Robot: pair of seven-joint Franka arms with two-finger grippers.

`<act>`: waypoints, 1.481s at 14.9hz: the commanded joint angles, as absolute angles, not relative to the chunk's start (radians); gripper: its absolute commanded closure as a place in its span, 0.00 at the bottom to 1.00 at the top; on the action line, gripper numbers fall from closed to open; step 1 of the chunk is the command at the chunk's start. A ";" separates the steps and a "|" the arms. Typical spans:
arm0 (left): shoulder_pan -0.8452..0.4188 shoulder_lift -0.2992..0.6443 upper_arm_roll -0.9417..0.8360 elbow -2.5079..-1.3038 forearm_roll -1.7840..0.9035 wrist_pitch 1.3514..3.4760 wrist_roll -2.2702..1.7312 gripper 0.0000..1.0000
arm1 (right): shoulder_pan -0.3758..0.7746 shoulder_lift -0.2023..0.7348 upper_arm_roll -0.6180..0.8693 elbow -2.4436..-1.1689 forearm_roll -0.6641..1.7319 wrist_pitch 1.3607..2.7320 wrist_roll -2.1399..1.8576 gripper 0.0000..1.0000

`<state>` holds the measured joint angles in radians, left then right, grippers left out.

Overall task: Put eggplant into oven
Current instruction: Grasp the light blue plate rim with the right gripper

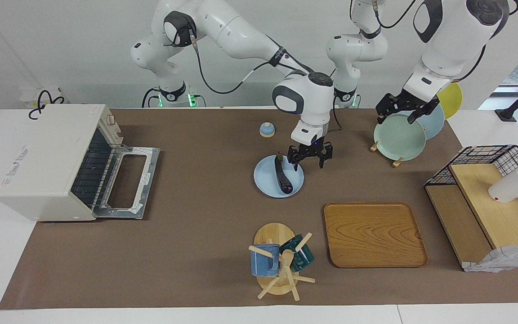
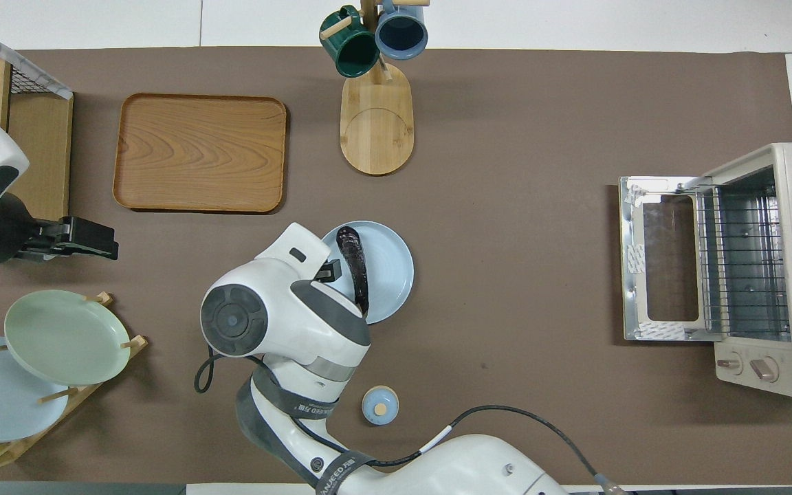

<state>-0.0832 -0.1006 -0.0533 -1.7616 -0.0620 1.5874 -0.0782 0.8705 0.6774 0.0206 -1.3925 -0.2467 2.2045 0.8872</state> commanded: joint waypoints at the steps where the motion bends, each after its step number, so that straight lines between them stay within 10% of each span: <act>1: -0.097 -0.072 -0.045 -1.688 -0.034 1.556 -0.063 0.00 | 0.853 0.698 0.020 -1.388 -0.299 2.210 0.893 0.17; 10: -0.135 -0.032 -0.008 -1.654 -0.032 1.549 -0.063 0.00 | 0.862 0.690 0.020 -1.459 -0.301 2.234 0.891 0.64; 12: -0.130 -0.023 -0.011 -1.634 -0.028 1.551 -0.063 0.00 | 0.862 0.689 0.020 -1.457 -0.302 2.218 0.878 1.00; 22: -0.117 -0.043 -0.026 -1.632 -0.015 1.503 -0.064 0.00 | 0.700 0.422 0.015 -1.526 -0.382 1.732 0.589 1.00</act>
<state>-0.1221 -0.0396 -0.0211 -1.6450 -0.0371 1.5317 -0.0715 0.7621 0.5242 0.0017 -1.4254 -0.3650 1.7580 0.6106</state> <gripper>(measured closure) 0.000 0.969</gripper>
